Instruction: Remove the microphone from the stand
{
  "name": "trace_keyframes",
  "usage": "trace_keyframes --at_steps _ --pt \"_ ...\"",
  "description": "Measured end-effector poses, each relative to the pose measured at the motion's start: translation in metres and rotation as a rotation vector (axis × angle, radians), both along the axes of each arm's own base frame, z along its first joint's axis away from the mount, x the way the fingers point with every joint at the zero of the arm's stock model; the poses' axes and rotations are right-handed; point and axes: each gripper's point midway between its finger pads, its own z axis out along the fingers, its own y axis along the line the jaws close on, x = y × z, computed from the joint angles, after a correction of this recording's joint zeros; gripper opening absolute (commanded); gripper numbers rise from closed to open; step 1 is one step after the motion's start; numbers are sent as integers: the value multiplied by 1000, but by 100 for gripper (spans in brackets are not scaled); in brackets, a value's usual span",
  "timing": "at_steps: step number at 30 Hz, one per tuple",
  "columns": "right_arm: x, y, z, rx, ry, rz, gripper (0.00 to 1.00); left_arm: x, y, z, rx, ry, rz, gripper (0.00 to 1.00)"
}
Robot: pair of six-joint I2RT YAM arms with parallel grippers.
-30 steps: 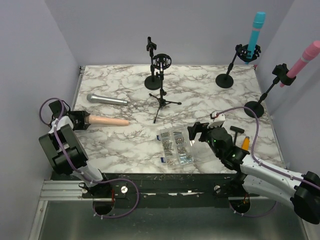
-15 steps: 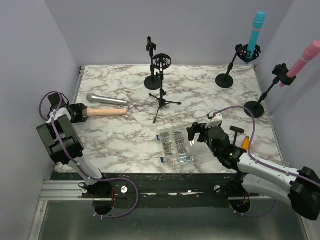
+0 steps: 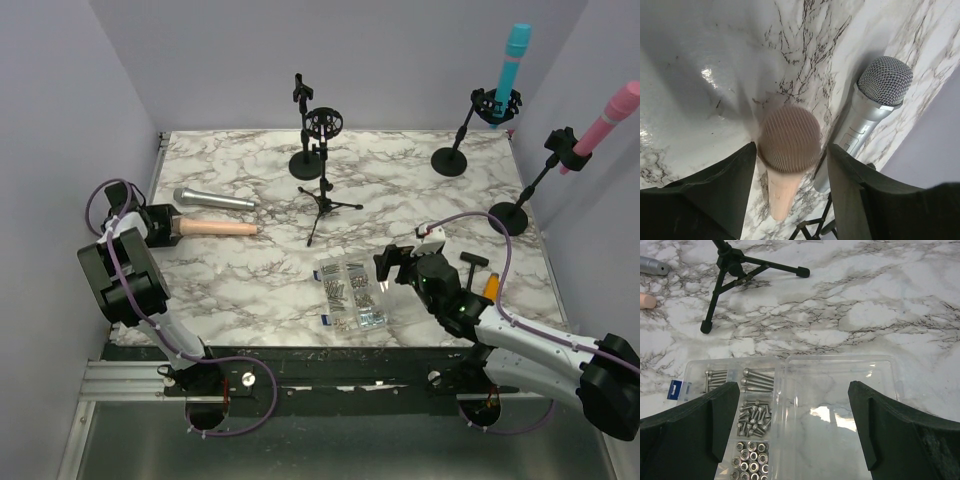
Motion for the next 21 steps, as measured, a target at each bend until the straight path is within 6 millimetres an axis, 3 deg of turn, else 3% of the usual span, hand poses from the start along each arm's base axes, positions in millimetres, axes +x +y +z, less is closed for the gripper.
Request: trace_keyframes --at_steps 5,12,16,18,21 --pt "0 0 0 1 -1 0 100 -3 -2 -2 15 13 -27 87" --pt "0 0 0 1 -1 -1 100 -6 -4 10 35 -7 -42 92" --pt "1 -1 -1 -3 0 -5 100 -15 -14 38 50 -72 -60 93" --pt "1 0 -4 -10 7 -6 100 -21 -26 61 71 -130 -83 93" --pt "3 2 -8 -29 28 -6 100 -30 -61 95 110 -228 -162 92"
